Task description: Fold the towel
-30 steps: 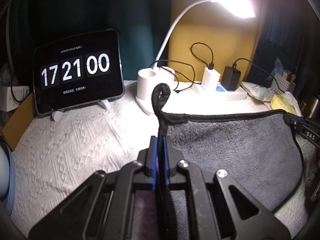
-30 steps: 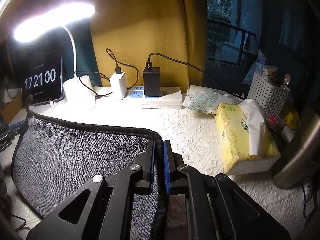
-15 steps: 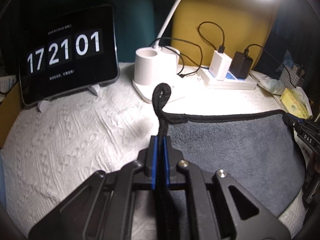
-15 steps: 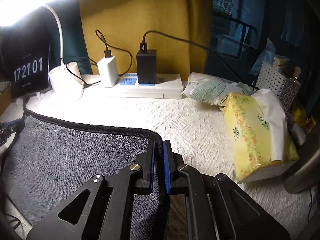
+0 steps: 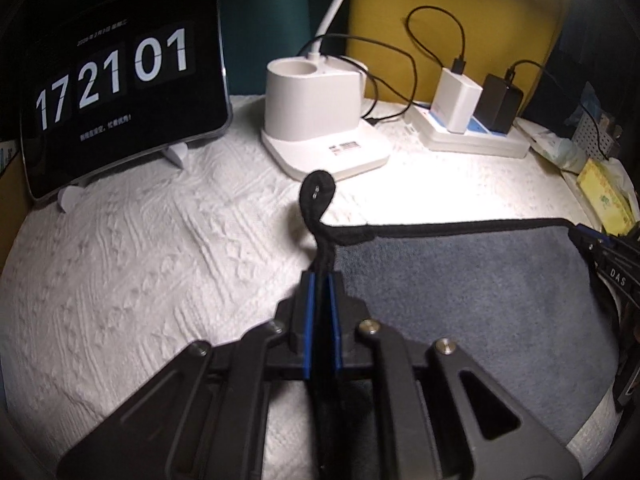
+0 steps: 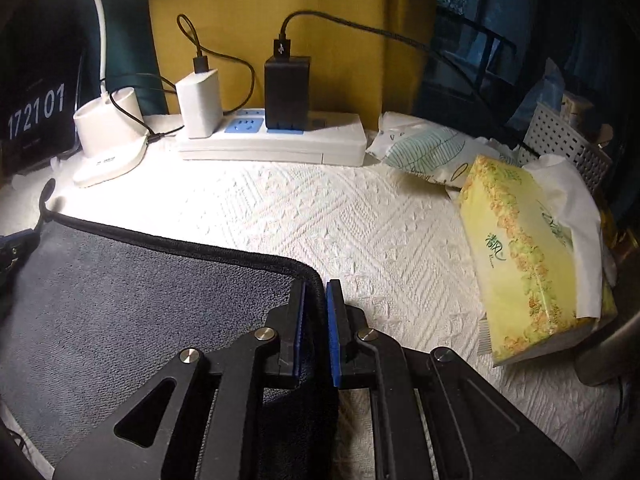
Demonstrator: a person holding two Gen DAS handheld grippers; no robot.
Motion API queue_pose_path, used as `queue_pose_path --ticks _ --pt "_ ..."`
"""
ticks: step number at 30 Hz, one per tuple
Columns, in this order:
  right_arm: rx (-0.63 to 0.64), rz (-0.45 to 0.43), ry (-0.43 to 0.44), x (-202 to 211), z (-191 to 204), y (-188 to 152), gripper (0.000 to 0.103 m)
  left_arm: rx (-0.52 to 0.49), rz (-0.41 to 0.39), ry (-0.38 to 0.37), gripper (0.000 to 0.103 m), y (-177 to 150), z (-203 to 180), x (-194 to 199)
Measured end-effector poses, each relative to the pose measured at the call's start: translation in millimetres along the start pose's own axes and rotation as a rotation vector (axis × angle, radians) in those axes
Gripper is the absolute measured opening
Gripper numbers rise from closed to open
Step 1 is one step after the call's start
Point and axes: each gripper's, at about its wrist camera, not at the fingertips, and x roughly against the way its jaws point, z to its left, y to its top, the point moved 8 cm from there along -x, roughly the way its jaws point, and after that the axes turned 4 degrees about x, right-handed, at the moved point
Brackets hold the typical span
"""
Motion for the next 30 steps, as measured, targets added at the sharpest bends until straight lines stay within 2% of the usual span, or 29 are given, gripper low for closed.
queue_pose_path --ticks 6,11,13,16,22,23,25,26,27,30 --pt "0.013 0.018 -0.012 -4 2 -1 0.011 0.01 0.002 -0.001 0.012 1 0 -2" --pt "-0.006 0.013 -0.01 -3 -1 -1 0.021 0.03 -0.012 0.006 0.019 2 5 1" --pt "-0.02 0.004 -0.013 -1 -4 -1 0.032 0.024 -0.025 0.015 0.02 2 4 4" --pt "-0.027 -0.007 -0.009 5 -4 0 0.04 0.008 -0.044 0.022 0.021 2 1 12" --pt "-0.02 -0.035 -0.009 23 0 4 0.044 0.014 -0.069 0.019 0.023 0 1 27" --pt "-0.021 -0.04 -0.009 25 1 4 0.044 0.015 -0.071 0.022 0.026 -1 2 29" --pt "-0.021 -0.051 -0.005 33 2 5 0.044 0.017 -0.071 0.025 0.054 -4 2 34" --pt "-0.021 -0.055 -0.004 33 3 6 0.045 0.02 -0.075 0.021 0.076 -5 2 37" --pt "-0.021 -0.061 -0.002 37 4 6 0.045 0.023 -0.081 0.018 0.081 -6 2 40" --pt "-0.017 -0.075 0.004 47 8 6 0.045 0.027 -0.09 0.012 0.081 -7 1 50"
